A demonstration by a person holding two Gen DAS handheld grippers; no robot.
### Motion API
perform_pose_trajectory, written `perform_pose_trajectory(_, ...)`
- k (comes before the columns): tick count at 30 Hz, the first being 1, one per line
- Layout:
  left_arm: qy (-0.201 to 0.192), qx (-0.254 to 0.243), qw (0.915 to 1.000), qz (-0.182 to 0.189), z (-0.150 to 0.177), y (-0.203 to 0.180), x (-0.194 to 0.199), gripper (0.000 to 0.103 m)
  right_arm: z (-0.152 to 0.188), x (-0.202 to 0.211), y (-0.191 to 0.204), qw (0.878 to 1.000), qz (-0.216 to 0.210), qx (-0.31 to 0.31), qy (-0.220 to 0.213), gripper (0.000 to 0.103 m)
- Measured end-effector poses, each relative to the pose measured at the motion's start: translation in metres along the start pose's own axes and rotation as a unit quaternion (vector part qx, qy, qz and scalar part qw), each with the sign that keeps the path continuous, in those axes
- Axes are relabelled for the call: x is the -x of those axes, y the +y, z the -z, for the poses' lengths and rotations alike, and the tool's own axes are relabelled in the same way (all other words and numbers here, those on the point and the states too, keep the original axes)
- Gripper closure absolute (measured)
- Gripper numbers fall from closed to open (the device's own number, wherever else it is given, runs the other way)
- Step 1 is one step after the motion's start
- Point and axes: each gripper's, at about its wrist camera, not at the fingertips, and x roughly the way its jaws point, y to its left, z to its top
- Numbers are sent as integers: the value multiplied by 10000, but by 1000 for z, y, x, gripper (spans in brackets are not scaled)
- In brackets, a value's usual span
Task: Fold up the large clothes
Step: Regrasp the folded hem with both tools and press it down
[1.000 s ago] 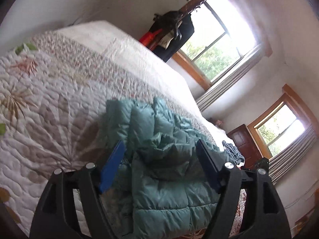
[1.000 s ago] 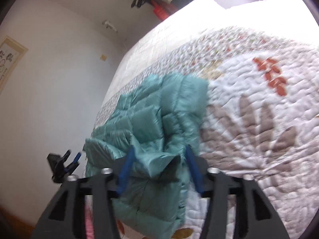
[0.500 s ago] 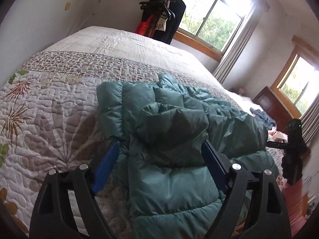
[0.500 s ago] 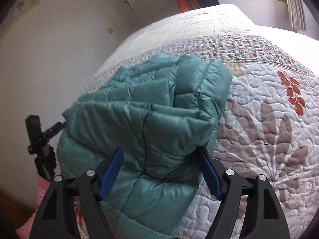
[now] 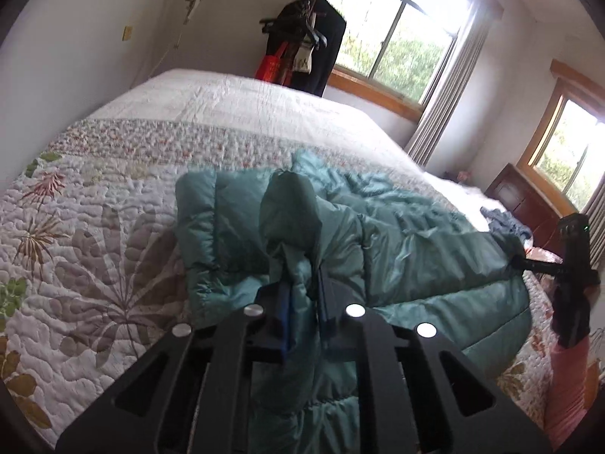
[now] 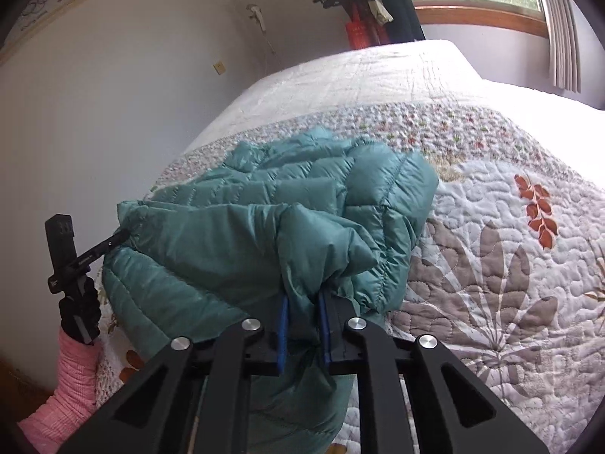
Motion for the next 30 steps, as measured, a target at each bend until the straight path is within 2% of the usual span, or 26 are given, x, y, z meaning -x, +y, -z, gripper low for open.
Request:
perform_pose_trajectory(4,-324,64,9994,52,-11,-11,22,95,-7,20,10,9996,-66,23,-260,90)
perform_pose_trajectory(8,-449,5,9990,-63,-33,-23,28,95,-28,27,16,9994,68,-57,-328,90)
perform_pose_trajectory(14,-657,141,9972,-322,-84,-24,9,95,-85,23,11,9984,267,-278,-414,90)
perform_pose_trajectory(18,-710,132,9955,-608,-111,-22,-20,95,-119,7,2,9974,405,-380,-459,90)
perform_pose_trajectory(21,-513,209,9953,-794,-120,-13,-55,95,-136,-16,-13,9965,492,-527,-428,90)
perform_pose_trajectory(25,7,339,9937,-1070,-116,5,-105,94,-145,-54,-39,9949,539,-819,-237,90)
perform_pose_trajectory(30,551,591,9880,-1314,-98,33,-148,83,-139,-103,-65,9910,756,-1094,141,90)
